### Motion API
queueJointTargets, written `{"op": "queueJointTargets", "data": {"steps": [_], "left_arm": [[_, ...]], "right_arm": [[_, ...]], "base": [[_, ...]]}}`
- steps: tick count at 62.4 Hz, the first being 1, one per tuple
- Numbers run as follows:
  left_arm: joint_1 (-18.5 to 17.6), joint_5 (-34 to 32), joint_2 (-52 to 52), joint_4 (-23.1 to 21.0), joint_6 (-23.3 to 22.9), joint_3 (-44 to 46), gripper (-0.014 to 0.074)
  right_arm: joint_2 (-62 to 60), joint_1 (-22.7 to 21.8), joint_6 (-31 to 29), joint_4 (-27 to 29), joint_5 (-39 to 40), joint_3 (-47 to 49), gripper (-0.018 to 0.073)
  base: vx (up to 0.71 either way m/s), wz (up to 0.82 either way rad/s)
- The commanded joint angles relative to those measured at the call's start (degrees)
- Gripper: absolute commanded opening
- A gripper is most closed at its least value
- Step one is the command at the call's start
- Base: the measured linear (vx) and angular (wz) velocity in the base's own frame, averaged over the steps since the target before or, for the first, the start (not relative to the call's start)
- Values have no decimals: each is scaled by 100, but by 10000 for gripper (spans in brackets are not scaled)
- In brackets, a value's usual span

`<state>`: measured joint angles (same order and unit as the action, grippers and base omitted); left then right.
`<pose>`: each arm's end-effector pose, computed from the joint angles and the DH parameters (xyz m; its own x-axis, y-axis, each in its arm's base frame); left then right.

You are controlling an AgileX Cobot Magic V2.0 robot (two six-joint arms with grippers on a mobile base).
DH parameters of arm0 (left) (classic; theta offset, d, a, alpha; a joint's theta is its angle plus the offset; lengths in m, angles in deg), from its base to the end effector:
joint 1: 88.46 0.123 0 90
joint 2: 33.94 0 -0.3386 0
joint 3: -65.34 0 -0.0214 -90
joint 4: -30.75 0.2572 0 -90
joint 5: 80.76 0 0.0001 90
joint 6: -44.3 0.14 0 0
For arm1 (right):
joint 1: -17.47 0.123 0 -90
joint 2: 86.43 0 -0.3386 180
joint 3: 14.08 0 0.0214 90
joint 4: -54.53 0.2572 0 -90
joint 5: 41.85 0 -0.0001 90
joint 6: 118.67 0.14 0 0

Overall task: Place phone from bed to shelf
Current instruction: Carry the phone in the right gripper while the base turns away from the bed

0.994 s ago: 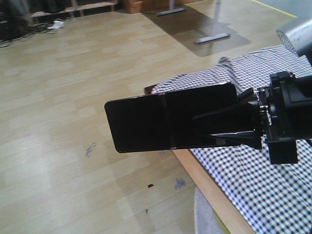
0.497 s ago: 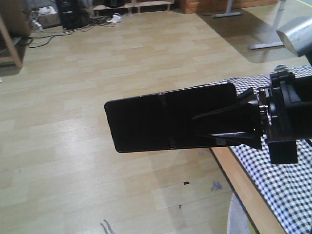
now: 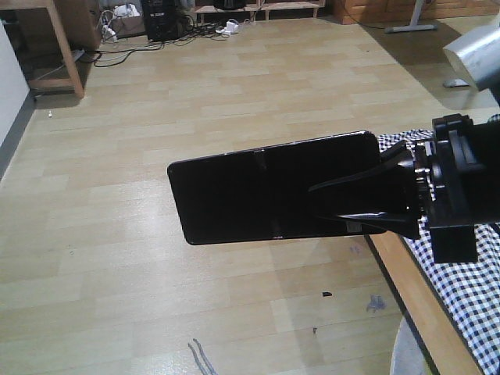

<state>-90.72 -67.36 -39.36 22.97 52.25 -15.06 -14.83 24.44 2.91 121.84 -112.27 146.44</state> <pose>0.0558 -0.0066 0.1728 -0.1576 0.0128 -0.9874 0.0714 0.9974 0.0016 0.1803 0.1447 0.4091 -0.4854 -0.2273 -0.8442 -0.8461 0.3654 0.3881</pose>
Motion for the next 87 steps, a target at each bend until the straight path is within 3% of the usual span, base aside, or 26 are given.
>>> {"op": "queueJointTargets", "data": {"steps": [1,87], "left_arm": [[4,-417,34,-55,-22,-9,1],[4,-417,34,-55,-22,-9,1]], "right_arm": [[-127,-5,-51,545,-344,159,-4],[-127,-5,-51,545,-344,159,-4]], "base": [[-1,10],[9,7]]}}
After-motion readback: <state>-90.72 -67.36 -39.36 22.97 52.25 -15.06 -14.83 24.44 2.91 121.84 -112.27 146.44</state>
